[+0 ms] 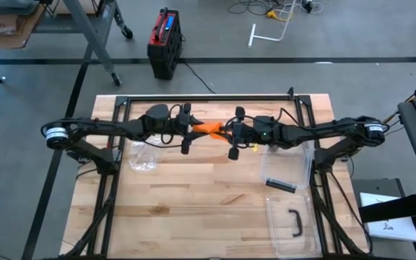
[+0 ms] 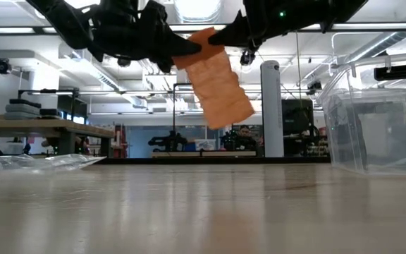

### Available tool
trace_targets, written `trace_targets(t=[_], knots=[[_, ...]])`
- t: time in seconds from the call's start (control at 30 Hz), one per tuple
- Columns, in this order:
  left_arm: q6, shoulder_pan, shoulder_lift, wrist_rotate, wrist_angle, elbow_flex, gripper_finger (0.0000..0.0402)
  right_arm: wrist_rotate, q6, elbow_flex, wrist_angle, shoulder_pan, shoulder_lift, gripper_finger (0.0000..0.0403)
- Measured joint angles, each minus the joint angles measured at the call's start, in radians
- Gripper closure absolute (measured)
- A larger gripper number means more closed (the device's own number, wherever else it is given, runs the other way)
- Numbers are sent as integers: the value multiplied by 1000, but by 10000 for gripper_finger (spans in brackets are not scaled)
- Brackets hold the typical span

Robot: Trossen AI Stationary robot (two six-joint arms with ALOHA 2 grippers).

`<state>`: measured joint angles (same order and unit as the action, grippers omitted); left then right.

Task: Roll bandage
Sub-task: Roll the orange bandage

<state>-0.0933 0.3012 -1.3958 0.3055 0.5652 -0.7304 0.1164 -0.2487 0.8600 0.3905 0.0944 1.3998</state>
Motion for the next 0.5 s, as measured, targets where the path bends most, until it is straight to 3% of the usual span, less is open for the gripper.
trace_targets(t=[0.07,0.23,0.4,0.5], knots=[[-1,0,24,0,-14,-1,272,-12,-16,2,-4,0,-1,388],[-16,-1,136,-8,-69,11,239,-23,-95,2,-60,-4,-29,394],[-86,1,268,-125,-285,25,196,-21,-235,31,-164,-20,-91,397],[-97,7,332,-181,-373,41,174,-37,-231,81,-250,-33,-109,397]])
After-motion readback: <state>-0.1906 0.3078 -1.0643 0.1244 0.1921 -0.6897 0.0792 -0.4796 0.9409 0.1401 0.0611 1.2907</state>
